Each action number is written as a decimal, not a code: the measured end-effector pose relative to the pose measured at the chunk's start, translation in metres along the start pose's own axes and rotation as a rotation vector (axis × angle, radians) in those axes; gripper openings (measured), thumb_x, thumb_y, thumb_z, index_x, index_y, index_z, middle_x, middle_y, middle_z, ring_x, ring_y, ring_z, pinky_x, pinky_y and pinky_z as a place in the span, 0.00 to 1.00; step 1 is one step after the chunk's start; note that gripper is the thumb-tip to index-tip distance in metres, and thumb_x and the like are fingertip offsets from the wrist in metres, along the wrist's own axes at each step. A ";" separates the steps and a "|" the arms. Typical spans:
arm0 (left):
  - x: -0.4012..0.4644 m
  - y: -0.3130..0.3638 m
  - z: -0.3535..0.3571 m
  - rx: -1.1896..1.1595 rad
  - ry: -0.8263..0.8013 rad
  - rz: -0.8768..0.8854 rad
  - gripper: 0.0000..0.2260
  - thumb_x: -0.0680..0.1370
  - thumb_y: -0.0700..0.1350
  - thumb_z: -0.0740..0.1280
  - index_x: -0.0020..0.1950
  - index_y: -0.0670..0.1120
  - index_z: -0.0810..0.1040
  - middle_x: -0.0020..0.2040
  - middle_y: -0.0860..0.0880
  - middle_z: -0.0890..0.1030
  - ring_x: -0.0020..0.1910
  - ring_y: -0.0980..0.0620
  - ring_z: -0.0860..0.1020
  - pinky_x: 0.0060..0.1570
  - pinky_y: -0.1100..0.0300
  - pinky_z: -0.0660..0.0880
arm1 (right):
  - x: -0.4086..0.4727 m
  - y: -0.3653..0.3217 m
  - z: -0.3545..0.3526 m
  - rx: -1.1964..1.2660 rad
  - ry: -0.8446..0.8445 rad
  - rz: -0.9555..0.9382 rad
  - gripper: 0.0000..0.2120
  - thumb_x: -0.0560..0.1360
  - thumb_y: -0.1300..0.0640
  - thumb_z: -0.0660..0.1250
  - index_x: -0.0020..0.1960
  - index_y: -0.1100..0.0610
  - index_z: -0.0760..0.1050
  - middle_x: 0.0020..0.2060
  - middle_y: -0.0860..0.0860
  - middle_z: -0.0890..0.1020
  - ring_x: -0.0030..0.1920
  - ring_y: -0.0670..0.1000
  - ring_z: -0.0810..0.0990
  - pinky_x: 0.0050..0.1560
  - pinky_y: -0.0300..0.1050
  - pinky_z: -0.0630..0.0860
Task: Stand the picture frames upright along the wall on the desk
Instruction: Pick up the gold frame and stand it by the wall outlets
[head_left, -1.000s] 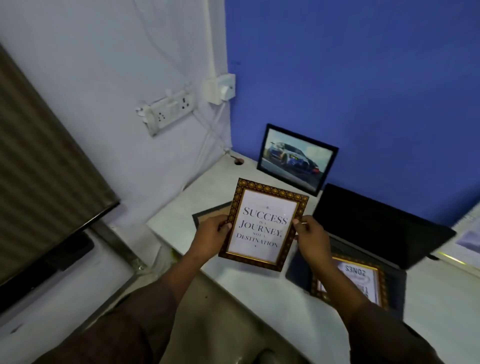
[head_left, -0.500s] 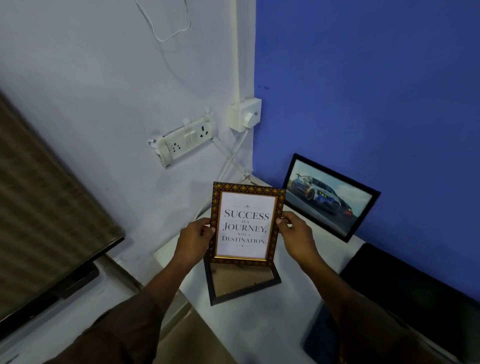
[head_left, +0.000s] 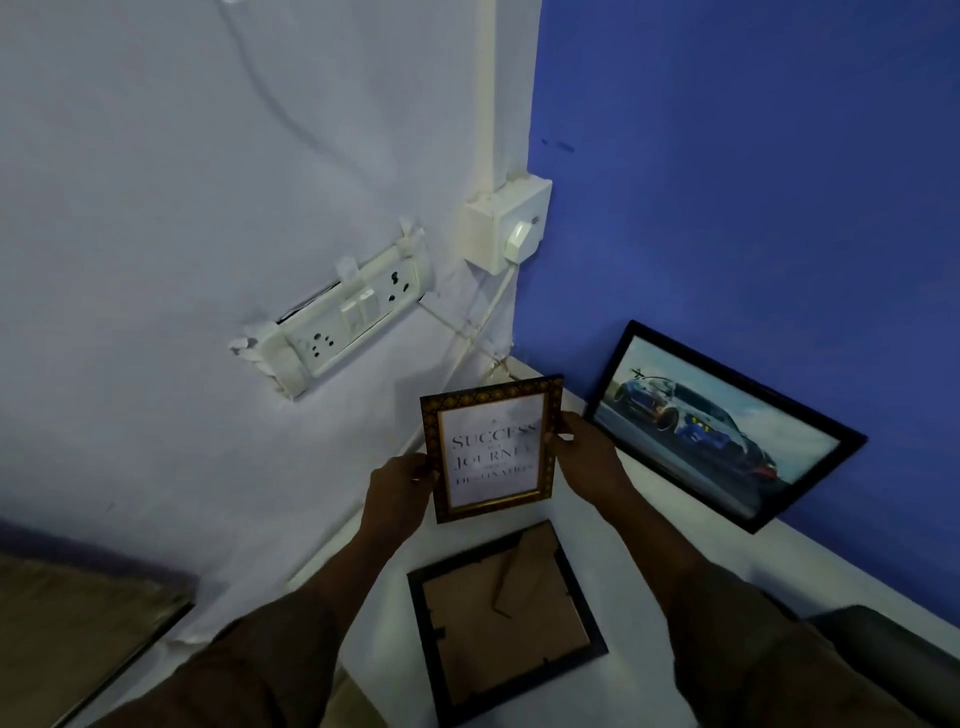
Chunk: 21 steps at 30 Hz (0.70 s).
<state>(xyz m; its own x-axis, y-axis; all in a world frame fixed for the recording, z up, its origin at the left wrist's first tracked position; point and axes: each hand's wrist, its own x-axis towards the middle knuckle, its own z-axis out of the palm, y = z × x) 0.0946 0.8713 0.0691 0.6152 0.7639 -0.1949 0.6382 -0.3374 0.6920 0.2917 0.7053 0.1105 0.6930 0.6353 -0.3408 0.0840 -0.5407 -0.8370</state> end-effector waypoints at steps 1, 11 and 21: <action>0.007 -0.002 0.001 -0.009 -0.009 -0.002 0.08 0.80 0.40 0.67 0.51 0.40 0.86 0.46 0.44 0.87 0.44 0.45 0.85 0.47 0.52 0.81 | 0.008 -0.004 0.002 -0.004 -0.011 0.004 0.20 0.82 0.51 0.63 0.73 0.54 0.73 0.65 0.52 0.79 0.61 0.49 0.77 0.59 0.42 0.72; 0.072 -0.019 0.009 -0.003 -0.077 -0.110 0.14 0.78 0.37 0.67 0.34 0.47 0.74 0.43 0.37 0.85 0.45 0.37 0.83 0.41 0.54 0.75 | 0.094 -0.029 0.018 -0.131 -0.131 0.038 0.15 0.80 0.57 0.62 0.66 0.57 0.75 0.61 0.57 0.81 0.60 0.57 0.79 0.63 0.53 0.76; 0.102 -0.029 0.001 -0.067 -0.066 -0.091 0.03 0.77 0.37 0.72 0.45 0.38 0.83 0.41 0.45 0.85 0.43 0.47 0.82 0.40 0.64 0.75 | 0.124 -0.024 0.027 -0.063 -0.160 0.003 0.28 0.76 0.50 0.68 0.74 0.55 0.70 0.66 0.54 0.79 0.64 0.56 0.79 0.65 0.57 0.77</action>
<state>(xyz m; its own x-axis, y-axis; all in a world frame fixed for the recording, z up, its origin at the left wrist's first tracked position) 0.1394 0.9588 0.0285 0.5864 0.7512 -0.3031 0.6620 -0.2288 0.7138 0.3563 0.8120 0.0763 0.5708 0.7106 -0.4114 0.1302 -0.5731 -0.8091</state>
